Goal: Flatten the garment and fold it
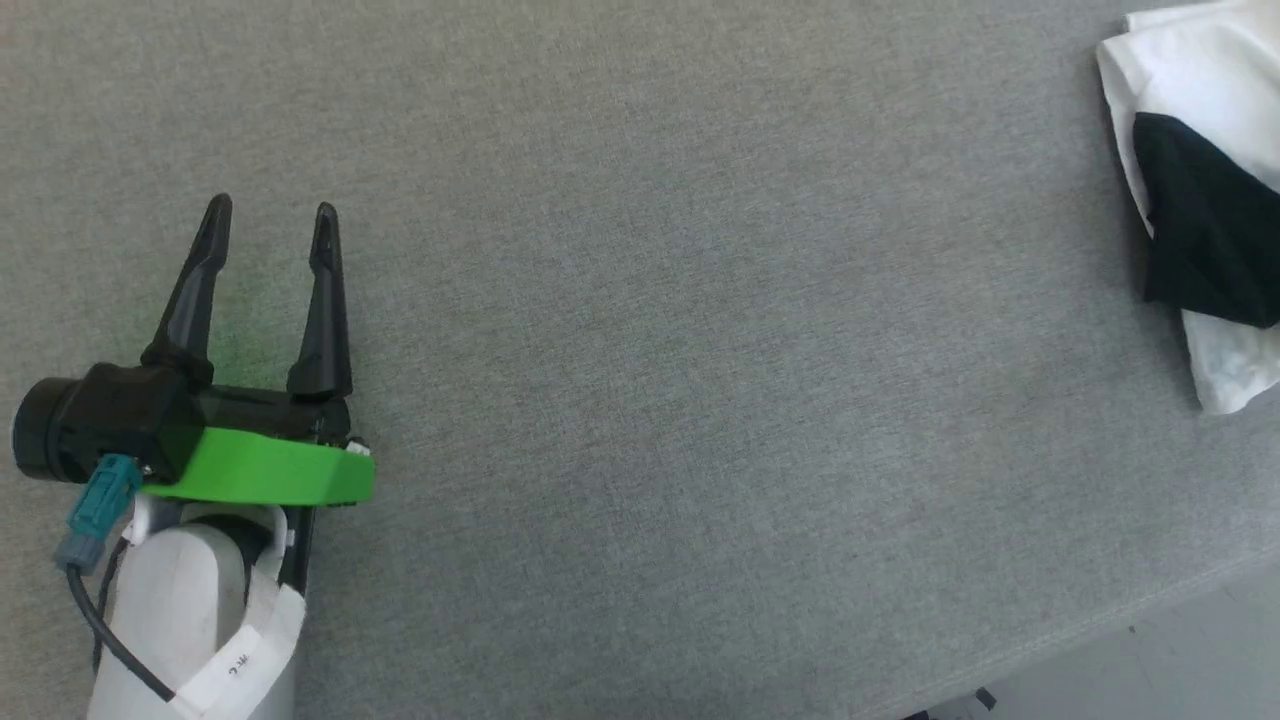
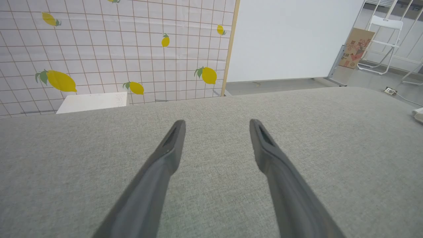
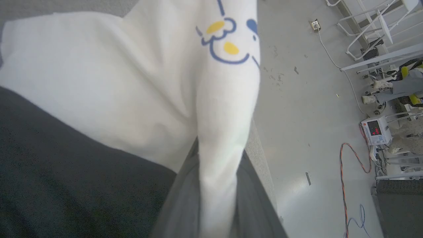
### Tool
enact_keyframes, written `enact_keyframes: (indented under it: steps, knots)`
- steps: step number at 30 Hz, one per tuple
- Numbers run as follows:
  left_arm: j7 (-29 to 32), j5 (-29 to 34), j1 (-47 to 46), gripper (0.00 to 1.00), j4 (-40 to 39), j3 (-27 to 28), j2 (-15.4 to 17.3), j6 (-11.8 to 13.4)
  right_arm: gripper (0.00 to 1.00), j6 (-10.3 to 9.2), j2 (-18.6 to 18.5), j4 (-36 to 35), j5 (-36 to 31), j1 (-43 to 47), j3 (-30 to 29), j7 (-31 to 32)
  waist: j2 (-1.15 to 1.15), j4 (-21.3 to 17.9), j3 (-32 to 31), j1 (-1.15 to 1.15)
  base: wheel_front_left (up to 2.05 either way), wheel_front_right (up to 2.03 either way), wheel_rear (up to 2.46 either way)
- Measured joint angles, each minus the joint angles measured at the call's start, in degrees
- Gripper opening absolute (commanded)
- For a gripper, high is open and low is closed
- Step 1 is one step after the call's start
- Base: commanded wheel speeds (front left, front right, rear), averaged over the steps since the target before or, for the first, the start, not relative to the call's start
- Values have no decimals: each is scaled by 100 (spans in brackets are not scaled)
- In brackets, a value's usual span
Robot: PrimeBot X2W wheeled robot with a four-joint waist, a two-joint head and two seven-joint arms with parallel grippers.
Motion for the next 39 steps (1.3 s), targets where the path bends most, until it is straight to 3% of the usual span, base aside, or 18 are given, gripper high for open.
enact_keyframes:
  steps: [1, 2, 8, 13, 20, 26, 32, 39]
  knots:
    - [-26, -2, 2, 100, 29, -9, -8, 0, 76, 0, 2, 19, -88, 3, -55, 0, 0, 5, -40, 0, 0, 0, 0]
    - [-51, -9, 8, 100, 71, -29, -25, 0, 100, 1, 9, 29, -178, 4, -133, 16, 0, 7, -87, 0, 0, 0, 0]
    - [-250, -78, 88, 100, 436, -143, -205, 1, 100, 0, -65, 10, -445, 269, -428, 37, 0, 31, -498, 0, 0, 0, 0]
    - [-376, -264, 288, 100, 756, -181, -372, 45, 100, 0, -54, -276, -42, 648, -472, -349, 0, 107, -969, -1, 0, 0, 0]
    - [-467, -413, 553, 100, 1136, -180, -543, 116, 100, -1, 114, -1250, 1319, 1529, 225, -1462, 0, 327, -1620, -1, 0, 0, 0]
    - [-479, -446, 673, 100, 1433, -219, -638, 172, 100, -1, 325, -2286, 2247, 2467, 810, -2056, 0, 673, -2025, -1, 0, 0, 0]
    - [-480, -546, 734, 100, 1553, -245, -694, 194, 100, -1, 699, -3192, 2502, 3231, 1206, -2342, 0, 1095, -2320, -1, 0, 0, 0]
    - [-481, -558, 802, 100, 1630, -272, -726, 191, 100, -1, 1000, -3667, 2417, 3783, 1550, -2513, 0, 1554, -2562, -1, 0, 0, 0]
